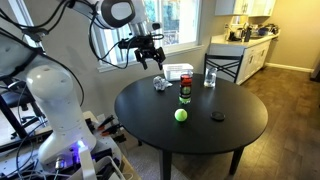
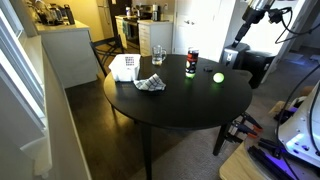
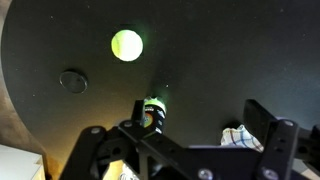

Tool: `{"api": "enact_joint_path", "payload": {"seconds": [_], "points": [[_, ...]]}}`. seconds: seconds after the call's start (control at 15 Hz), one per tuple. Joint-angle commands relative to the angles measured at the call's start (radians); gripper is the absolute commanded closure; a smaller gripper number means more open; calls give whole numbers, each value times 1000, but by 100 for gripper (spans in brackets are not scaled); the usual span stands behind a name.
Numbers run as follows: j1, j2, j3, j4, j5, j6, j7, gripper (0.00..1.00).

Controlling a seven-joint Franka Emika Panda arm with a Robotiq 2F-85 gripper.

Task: Pick up the green ball and put it inside the black can with balls in it

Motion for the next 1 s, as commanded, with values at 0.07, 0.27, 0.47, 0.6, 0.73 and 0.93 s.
{"api": "enact_joint_path", "payload": {"seconds": [0.07, 0.27, 0.47, 0.6, 0.73, 0.93], "points": [[-25, 2, 10, -13, 9, 34, -18, 0], [-73, 67, -12, -23, -36, 183, -29, 0], [-87, 154, -76, -38, -19, 345, -79, 0], [-66, 223, -131, -44, 10, 447, -133, 0], [-52, 290, -171, -43, 28, 527, -170, 0], [26, 372, -267, -43, 97, 636, -273, 0]]}}
